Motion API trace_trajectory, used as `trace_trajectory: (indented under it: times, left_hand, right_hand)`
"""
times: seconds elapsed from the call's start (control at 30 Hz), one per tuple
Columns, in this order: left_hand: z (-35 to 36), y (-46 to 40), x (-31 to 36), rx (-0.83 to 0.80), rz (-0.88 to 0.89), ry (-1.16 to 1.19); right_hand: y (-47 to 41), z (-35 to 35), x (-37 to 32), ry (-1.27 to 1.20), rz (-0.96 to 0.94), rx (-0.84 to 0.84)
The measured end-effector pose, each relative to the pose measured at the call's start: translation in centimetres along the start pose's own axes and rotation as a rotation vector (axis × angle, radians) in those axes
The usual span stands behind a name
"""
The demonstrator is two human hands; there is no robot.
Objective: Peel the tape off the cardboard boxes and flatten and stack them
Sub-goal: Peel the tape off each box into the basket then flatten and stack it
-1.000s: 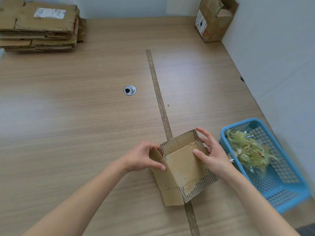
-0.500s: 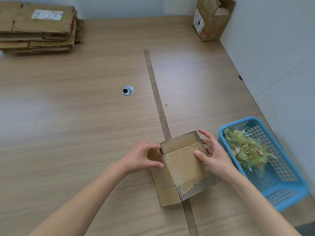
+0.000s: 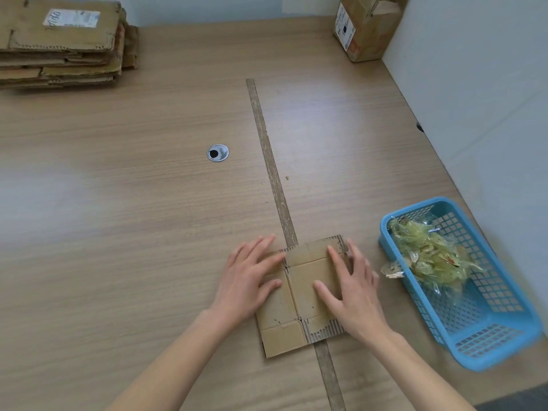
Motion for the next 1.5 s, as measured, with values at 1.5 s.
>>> trace_trajectory:
  times: [1.5]
  left_hand:
    - [-3.3,9.6,0.2,0.302,-0.419,1.037]
  right_hand:
    - [3.9,-6.5,-2.9,-0.598,0.102,0.103]
Point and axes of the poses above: each hand's wrist, its own y-axis away from the middle knuckle, its own z-axis out of the palm, x = y × z, the point moved 10 cm from there along -y, towards the middle knuckle, and after that the axes turned 13 degrees about -x, right-handed, at the moved point
